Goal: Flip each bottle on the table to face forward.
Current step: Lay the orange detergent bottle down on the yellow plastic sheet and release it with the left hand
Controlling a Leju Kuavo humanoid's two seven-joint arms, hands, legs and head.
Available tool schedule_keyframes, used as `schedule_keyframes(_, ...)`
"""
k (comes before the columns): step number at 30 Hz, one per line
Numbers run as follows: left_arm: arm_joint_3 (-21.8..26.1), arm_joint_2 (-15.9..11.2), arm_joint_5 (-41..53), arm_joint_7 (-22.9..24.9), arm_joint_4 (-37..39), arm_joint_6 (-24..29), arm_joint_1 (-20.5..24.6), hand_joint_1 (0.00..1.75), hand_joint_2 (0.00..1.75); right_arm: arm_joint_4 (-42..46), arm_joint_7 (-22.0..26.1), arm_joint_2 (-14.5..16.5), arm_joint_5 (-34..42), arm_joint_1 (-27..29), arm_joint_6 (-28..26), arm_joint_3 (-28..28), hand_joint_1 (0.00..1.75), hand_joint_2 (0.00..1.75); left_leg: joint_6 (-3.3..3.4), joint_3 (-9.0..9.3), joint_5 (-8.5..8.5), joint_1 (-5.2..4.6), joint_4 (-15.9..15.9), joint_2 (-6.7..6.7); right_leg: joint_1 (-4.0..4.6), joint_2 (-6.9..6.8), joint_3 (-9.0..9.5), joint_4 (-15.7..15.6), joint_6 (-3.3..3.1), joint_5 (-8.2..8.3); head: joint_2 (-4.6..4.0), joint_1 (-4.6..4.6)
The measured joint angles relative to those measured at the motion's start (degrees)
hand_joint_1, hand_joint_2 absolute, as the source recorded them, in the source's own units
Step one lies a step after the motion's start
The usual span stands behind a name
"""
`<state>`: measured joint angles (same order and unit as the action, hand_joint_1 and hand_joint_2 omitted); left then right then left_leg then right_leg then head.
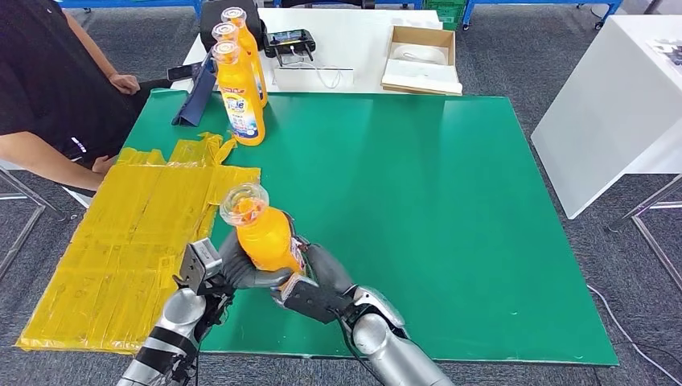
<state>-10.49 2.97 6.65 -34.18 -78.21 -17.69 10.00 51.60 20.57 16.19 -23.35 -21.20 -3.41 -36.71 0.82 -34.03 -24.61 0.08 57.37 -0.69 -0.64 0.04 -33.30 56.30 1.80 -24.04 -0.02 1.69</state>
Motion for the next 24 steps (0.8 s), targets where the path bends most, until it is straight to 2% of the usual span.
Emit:
schedule_keyframes(6, 1.2, -0.8, 13.3, -1.2, -2.7, 11.4, -0.7, 1.75, 1.75, 6.5, -1.8, -4.1, -0.4, 0.3, 0.4, 4.4, 0.00, 1.75, 0.00, 0.00, 0.00, -0.02, 0.0, -0.01, -0.02, 0.00, 0.02, 0.0, 0.00, 0.00, 0.00, -0.02)
schedule_keyframes(9, 2.2, -1.4, 17.2, -1.1, -2.9, 14.9, -0.7, 1.75, 1.75, 9.6, -1.9, -6.0, -0.5, 0.5, 1.3, 6.6, 0.00, 1.75, 0.00, 0.01, 0.00, -0.02, 0.0, 0.00, -0.02, 0.00, 0.02, 0.0, 0.00, 0.01, 0.00, -0.01)
schedule_keyframes(12, 2.8, -2.1, 26.9, 0.0, -2.7, 23.6, -0.7, 1.75, 1.75, 12.2, -1.9, -7.9, -0.8, 1.0, 1.4, 8.3, 0.00, 1.75, 0.00, 0.01, 0.00, -0.02, 0.0, -0.01, -0.01, 0.00, 0.01, 0.0, 0.00, 0.01, 0.00, 0.01)
schedule_keyframes(15, 3.3, -4.0, 43.4, 4.5, -1.2, 36.4, -0.2, 1.75, 1.75, 15.1, -1.4, -10.1, 0.2, 1.5, 1.6, 10.6, 0.00, 1.75, 0.00, 0.01, 0.00, -0.01, 0.0, 0.01, -0.01, 0.01, 0.00, 0.0, 0.00, 0.01, 0.00, 0.00)
schedule_keyframes(17, 3.4, -5.8, 54.5, 8.9, 1.6, 42.8, 0.5, 1.75, 1.75, 17.2, -0.7, -11.8, 1.5, 2.0, 2.3, 12.4, 0.00, 1.75, 0.00, 0.02, 0.00, -0.01, 0.0, 0.05, -0.01, 0.02, -0.01, 0.0, 0.00, 0.01, 0.00, -0.01)
schedule_keyframes(20, 3.6, -8.8, 67.4, 15.9, 7.7, 48.2, 2.2, 1.75, 1.75, 20.3, 0.4, -14.4, 3.4, 3.0, 3.7, 15.0, 0.00, 1.75, 0.00, 0.04, 0.00, -0.01, 0.0, 0.06, 0.00, 0.04, 0.00, 0.0, 0.00, 0.01, 0.00, -0.01)
schedule_keyframes(24, 3.7, -11.5, 71.1, 18.1, 14.6, 50.6, 4.2, 1.75, 1.75, 23.0, 1.0, -16.5, 4.2, 4.1, 4.6, 17.5, 0.00, 1.75, 0.00, 0.04, 0.00, -0.01, 0.0, 0.16, 0.00, 0.16, -0.01, 0.0, -0.01, 0.02, 0.00, 0.00)
